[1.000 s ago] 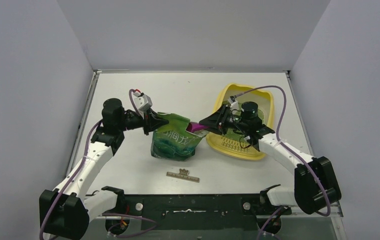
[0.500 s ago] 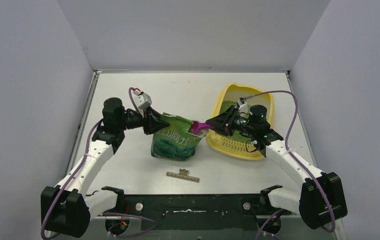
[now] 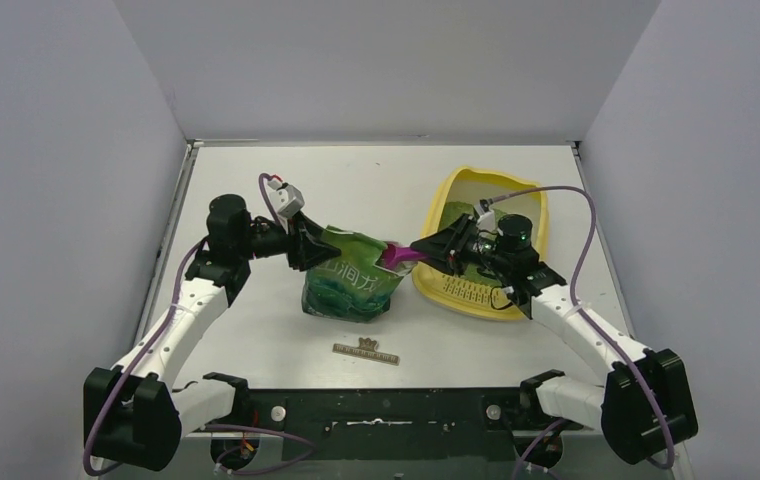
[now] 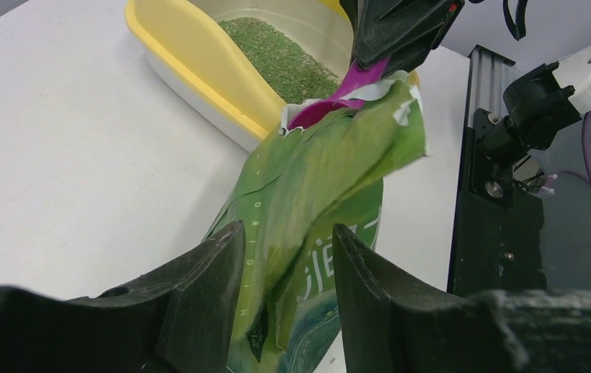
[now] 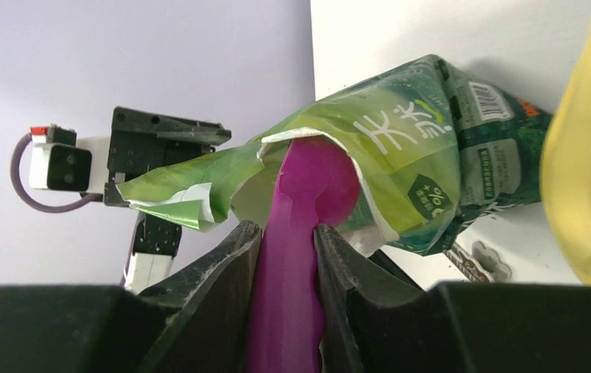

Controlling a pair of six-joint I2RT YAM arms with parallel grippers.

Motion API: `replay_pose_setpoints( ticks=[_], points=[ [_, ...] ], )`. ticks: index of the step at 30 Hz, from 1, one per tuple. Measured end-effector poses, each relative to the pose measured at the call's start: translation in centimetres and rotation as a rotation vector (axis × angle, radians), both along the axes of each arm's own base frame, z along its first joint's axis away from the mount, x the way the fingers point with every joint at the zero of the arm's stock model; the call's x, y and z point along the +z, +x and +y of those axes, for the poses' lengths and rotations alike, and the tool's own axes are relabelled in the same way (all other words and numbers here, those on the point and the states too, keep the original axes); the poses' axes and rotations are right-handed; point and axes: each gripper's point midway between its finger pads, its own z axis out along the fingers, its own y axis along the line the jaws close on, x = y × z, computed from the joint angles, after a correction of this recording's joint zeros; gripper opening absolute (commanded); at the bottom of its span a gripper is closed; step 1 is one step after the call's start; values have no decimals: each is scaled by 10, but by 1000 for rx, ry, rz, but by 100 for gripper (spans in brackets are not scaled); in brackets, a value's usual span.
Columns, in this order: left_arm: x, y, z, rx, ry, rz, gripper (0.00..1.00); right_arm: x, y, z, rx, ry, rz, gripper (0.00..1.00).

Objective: Fill the litter box with clean litter
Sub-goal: 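Scoop the cat litter from the cat litter bag.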

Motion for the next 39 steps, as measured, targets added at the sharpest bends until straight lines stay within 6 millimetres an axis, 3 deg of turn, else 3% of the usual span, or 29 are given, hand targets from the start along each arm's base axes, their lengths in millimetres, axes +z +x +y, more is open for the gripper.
replay_pose_setpoints(
  ticks=[3,6,16,22,28,33,39],
  points=[
    [-1,0,0,1,2,7,42,-3,3,-14,-44,2,2,0],
    [-2,0,0,1,3,8,34,-7,3,-28,-92,6,8,0],
    [-6,-1,1,2,9,31,19,-5,-13,-17,-34,26,7,0],
    [-7,-1,1,2,12,36,0,-5,-17,-17,-9,27,1,0],
    [-8,-2,1,3,18,48,0,-4,-16,-30,-43,16,-20,0],
    [-8,-4,2,1,21,64,0,-4,-24,-21,-7,8,-31,0],
    [-9,-4,2,2,25,63,0,-3,-24,-31,-28,-5,-41,0]
  ],
)
